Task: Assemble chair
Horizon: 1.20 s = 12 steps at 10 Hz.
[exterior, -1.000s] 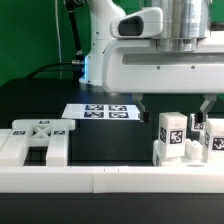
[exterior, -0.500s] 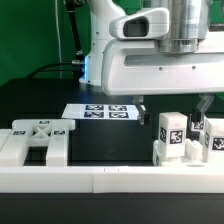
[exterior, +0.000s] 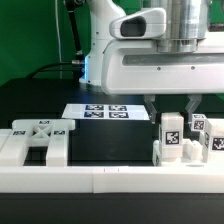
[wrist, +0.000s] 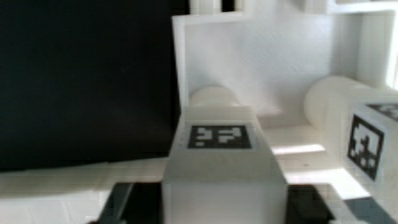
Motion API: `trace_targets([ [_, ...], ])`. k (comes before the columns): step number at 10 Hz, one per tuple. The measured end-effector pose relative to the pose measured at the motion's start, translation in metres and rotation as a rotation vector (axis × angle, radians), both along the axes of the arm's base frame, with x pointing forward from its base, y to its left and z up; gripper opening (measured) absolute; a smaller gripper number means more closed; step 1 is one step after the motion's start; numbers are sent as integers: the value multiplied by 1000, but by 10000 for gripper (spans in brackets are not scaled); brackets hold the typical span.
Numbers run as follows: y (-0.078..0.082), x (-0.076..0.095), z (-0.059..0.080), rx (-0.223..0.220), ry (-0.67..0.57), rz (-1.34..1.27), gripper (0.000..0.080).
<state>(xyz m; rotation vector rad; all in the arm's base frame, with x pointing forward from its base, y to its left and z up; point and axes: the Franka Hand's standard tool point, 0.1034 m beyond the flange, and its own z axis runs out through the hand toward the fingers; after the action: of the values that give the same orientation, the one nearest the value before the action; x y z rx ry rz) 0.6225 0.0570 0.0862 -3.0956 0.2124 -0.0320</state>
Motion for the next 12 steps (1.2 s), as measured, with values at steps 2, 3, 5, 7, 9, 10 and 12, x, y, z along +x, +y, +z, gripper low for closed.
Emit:
trace_targets([
  [2,0,0,0,6,8,-188,288],
  [3,0,0,-1,11,14,-316,288],
  [5,1,0,-1,20,22,-507,289],
  [7,2,-1,-1,25,33,-698,289],
  [9,2,0,-2,39,33,-873,289],
  [10,2,0,-2,43,37,-953,290],
  [12,3,0,-2,47,44,-1106,290],
])
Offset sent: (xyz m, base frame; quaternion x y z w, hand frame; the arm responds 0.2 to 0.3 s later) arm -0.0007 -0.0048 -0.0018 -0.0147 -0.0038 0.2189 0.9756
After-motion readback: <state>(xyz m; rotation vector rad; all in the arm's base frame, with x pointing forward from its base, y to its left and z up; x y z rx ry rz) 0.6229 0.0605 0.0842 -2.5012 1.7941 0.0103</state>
